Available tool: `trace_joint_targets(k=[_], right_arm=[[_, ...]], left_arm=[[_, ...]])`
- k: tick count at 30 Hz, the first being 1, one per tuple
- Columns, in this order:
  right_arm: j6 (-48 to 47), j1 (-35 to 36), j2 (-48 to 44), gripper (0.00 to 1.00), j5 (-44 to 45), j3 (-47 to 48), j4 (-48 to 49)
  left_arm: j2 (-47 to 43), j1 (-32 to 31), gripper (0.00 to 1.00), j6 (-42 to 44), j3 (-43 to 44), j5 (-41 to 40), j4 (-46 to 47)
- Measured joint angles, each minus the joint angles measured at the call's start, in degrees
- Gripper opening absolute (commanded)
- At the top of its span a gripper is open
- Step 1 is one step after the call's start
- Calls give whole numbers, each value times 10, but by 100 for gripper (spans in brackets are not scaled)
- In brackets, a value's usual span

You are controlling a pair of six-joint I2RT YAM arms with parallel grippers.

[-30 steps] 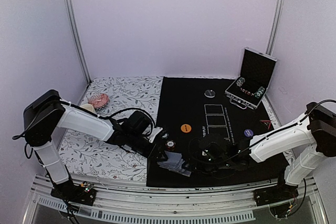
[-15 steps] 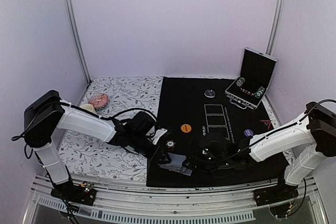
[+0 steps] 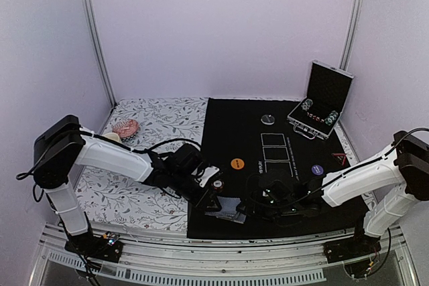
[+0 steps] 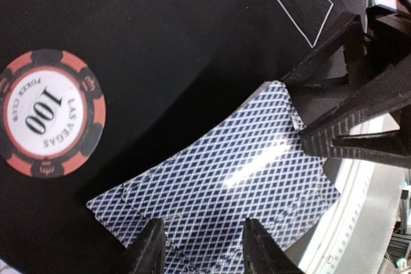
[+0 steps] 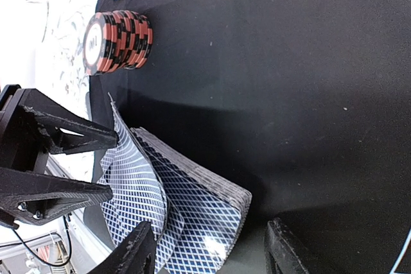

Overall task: Distribute texas hold em gaming equipment
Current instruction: Adjust the face-down deck piles on the poker table mat.

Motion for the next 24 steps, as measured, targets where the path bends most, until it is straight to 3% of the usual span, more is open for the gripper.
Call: trace_joint_targets(k=[16,24], right_arm=[[-23,-4,-27,63,11,-6,-22],[-88,-48,-87,53,-18,-6,-13]], left_arm=[[21,-31,42,35,50,-63,-55],[22,-39,42,43,54,-76,-60]])
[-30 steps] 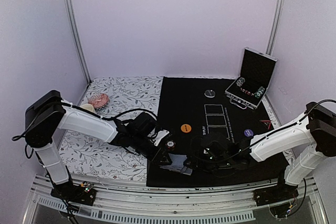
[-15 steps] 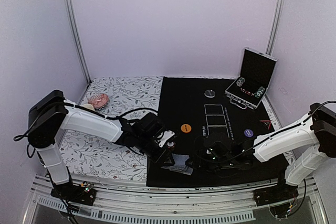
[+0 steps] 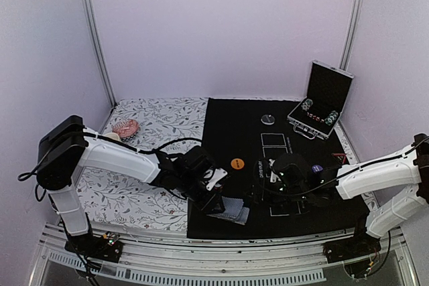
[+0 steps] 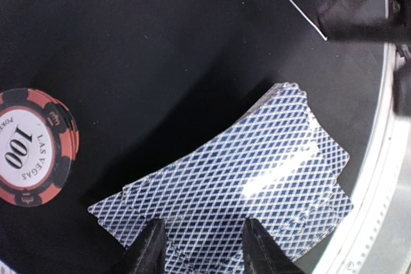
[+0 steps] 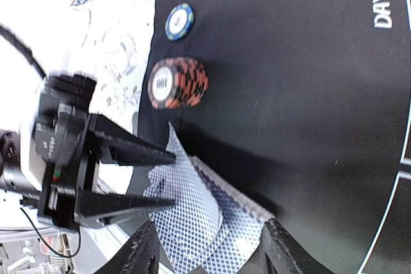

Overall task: Distribute texas hold em gaming equipment
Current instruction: Adjust the face-down deck piles on the poker table mat.

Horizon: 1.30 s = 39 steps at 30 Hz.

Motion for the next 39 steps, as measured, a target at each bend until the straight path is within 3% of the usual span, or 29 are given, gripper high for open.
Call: trace_joint_targets(k=[25,33,37,39], right_arm=[[-166,-56,140,33,-182,29,113],[-183,-56,169,20,-204,37,123],[-189,-56,169,5,-209,37,125],[-194,-56,169,3,-210,37,125]], left_arm=[[4,0,42,7,3,-3,-1],[4,0,42,9,4,-4,-1],[4,0,43,9,4,-5,-2],[4,0,43,9,5,-4,-2]])
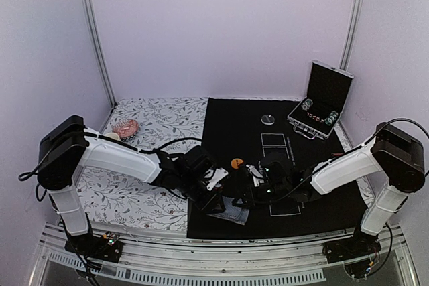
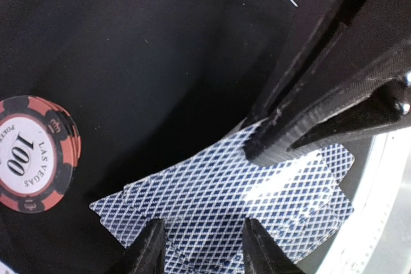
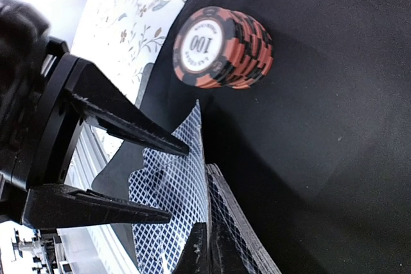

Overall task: Distribute texas hold em gaming equipment
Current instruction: Adjust the face-down deck piles on the poker table mat.

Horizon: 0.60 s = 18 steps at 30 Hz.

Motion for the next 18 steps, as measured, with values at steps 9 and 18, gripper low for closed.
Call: trace_joint_targets(k=[9,18], right_arm=[[-35,0,-17,2,-3,-6,3],[-71,-2,-67,2,-4,-31,-4]], left_arm=[[-35,0,49,25,21,5,-9],[-91,7,51,88,20,4,-15]])
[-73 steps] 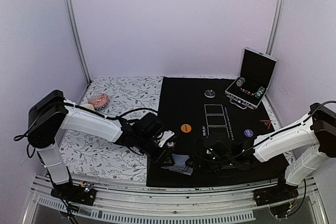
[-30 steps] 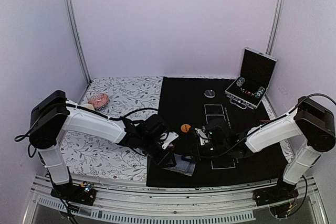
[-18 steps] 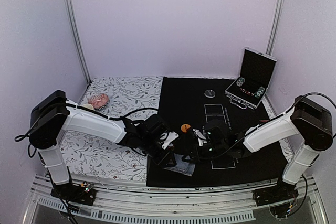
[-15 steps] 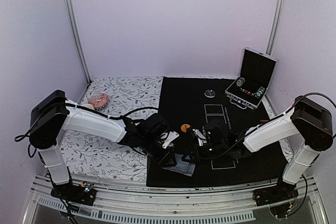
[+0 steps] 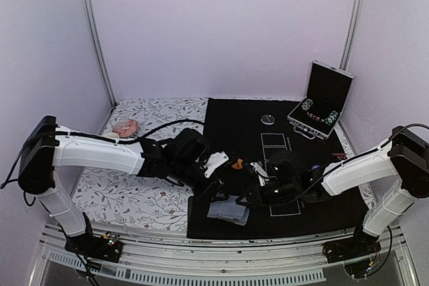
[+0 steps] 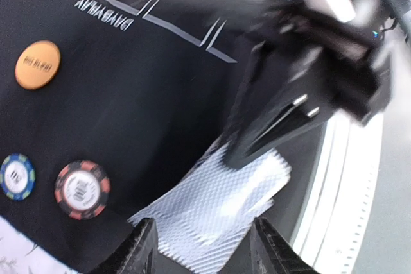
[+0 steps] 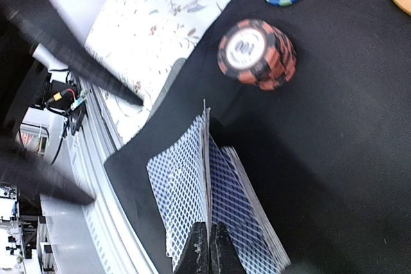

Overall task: Distribute texas hold em gaming equipment
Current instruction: Adjust the face-down deck piles on the poker table mat.

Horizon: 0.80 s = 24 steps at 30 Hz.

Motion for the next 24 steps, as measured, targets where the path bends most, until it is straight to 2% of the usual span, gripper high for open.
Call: trace_joint_targets(k=[6,16,24], right_arm=[[-15,-4,-34,2,0,-27,-22],[-30,-9,-51,2,-2,-39,-28],[-38,-10,-35,2,-10,-38,-27]], left_arm=[[0,28,50,8,-28,-10,-19],[10,39,31,-1,-43,-18,-44],[10,50,25,-12,-61,-13,-65]])
